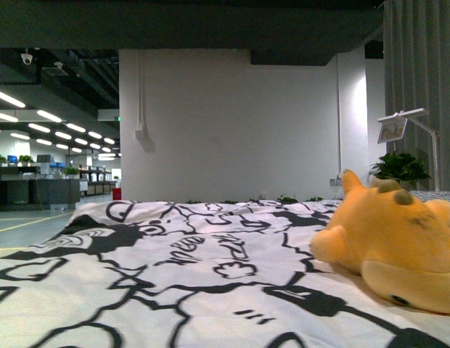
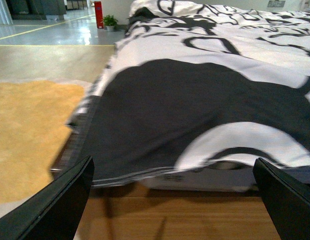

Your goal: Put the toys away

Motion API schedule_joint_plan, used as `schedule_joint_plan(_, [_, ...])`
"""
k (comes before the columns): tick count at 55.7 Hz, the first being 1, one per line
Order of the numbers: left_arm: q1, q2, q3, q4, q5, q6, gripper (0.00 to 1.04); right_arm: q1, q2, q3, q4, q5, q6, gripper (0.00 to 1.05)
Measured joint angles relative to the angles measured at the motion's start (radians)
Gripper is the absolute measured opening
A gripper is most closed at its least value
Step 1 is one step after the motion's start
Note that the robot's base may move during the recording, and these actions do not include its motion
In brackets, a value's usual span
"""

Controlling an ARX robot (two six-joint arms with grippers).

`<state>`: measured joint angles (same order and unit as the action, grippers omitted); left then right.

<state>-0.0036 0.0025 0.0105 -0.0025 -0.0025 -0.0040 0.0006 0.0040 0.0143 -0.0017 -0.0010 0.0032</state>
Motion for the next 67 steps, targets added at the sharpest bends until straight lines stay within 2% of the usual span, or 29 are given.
schedule_joint_plan(14, [0.000,-0.002,0.000,0.000,-0.002,0.000,0.98,0.000,0.001,0.000,0.000,0.002,0.001,0.98])
schedule_joint_plan(15, [0.000,-0.002,0.000,0.000,-0.001,0.000,0.98,0.005,0.004,0.001,-0.006,0.019,0.007,0.98])
schedule_joint_plan(18, [0.000,-0.002,0.000,0.000,-0.001,0.000,0.98,0.064,0.068,0.033,-0.091,0.211,0.062,0.98])
schedule_joint_plan(22, [0.000,-0.002,0.000,0.000,0.000,0.000,0.98,0.090,0.166,0.046,-0.080,0.344,0.097,0.98])
schedule_joint_plan(26, [0.000,-0.002,0.000,0.000,0.000,0.000,0.98,0.090,0.264,0.056,-0.002,0.391,0.116,0.98])
schedule_joint_plan(40, [0.000,-0.002,0.000,0.000,0.000,0.000,0.98,0.086,0.611,0.183,0.354,0.375,0.123,0.98])
schedule_joint_plan(47, [0.000,-0.002,0.000,0.000,0.000,0.000,0.98,0.125,0.820,0.264,0.544,0.409,0.103,0.98])
schedule_joint_plan(59, [0.000,-0.002,0.000,0.000,0.000,0.000,0.98,0.209,1.136,0.436,0.837,0.516,-0.011,0.98])
schedule_joint_plan(67, [0.000,-0.002,0.000,0.000,0.000,0.000,0.98,0.213,1.270,0.521,0.994,0.592,-0.117,0.98])
